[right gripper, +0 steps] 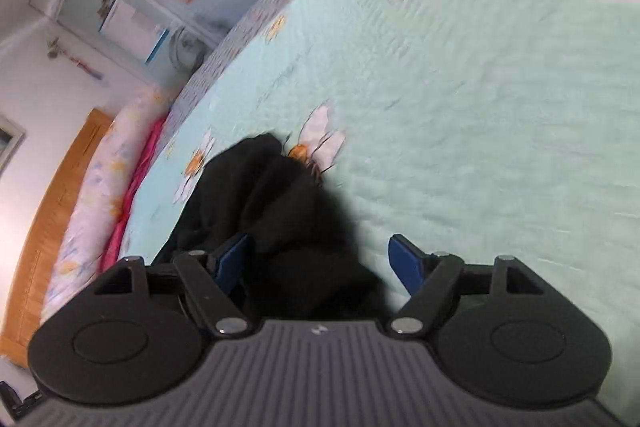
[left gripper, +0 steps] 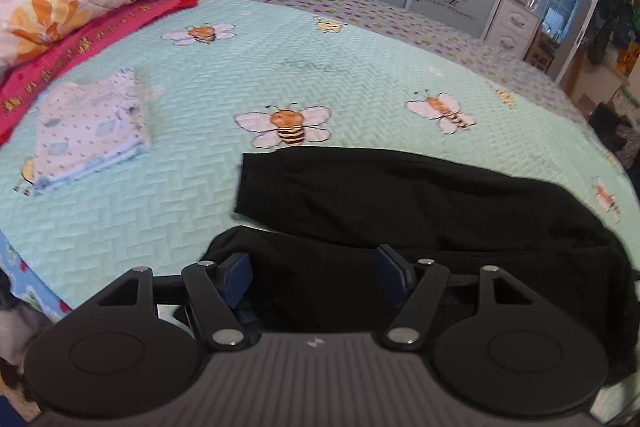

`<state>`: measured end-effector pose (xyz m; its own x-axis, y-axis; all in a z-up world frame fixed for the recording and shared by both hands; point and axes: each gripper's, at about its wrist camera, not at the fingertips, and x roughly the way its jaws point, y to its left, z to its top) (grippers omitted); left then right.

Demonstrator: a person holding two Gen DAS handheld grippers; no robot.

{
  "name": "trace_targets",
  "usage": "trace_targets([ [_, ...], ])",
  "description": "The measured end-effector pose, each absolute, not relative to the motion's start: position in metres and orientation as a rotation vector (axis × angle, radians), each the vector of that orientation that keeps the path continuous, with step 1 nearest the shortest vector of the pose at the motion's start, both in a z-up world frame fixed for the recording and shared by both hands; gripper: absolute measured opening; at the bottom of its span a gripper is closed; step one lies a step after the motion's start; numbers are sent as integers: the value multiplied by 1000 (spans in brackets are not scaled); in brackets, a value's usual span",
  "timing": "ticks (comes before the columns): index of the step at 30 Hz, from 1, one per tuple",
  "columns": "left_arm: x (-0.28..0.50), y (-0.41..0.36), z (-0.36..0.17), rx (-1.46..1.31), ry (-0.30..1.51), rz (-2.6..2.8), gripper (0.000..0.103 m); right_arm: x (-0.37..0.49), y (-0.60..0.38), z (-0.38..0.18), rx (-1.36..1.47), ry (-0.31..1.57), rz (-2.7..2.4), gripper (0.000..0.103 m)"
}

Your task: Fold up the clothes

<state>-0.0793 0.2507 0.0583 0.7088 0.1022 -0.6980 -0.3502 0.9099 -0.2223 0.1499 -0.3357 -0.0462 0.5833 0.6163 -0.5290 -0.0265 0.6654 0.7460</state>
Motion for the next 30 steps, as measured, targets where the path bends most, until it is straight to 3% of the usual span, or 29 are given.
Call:
trace_targets([
  [2, -77, 247, 57, -380, 745, 243, 69, 160, -320, -49, 714, 884, 427, 68],
  [4, -73, 240, 54, -374, 751, 236, 69, 163, -303, -41, 606, 873, 449, 24],
  [7, -67, 228, 50, -341, 764, 227, 69, 144, -272, -5, 364, 767, 407, 14],
  [14, -54, 220, 38, -375, 794, 190, 69, 115, -280, 80, -79, 343, -67, 12],
  [21, -47, 218, 23, -428, 827, 137, 69, 106, -335, 65, 137, 359, -246, 14],
  [24, -51, 219, 25, -425, 817, 109, 69, 101, -358, 58, 239, 370, -316, 21],
  [27, -57, 225, 29, -439, 810, 108, 69, 97, -382, 51, 341, 380, -385, 42],
  [30, -68, 234, 36, -465, 797, 110, 69, 93, -389, 42, 424, 398, -384, 46],
])
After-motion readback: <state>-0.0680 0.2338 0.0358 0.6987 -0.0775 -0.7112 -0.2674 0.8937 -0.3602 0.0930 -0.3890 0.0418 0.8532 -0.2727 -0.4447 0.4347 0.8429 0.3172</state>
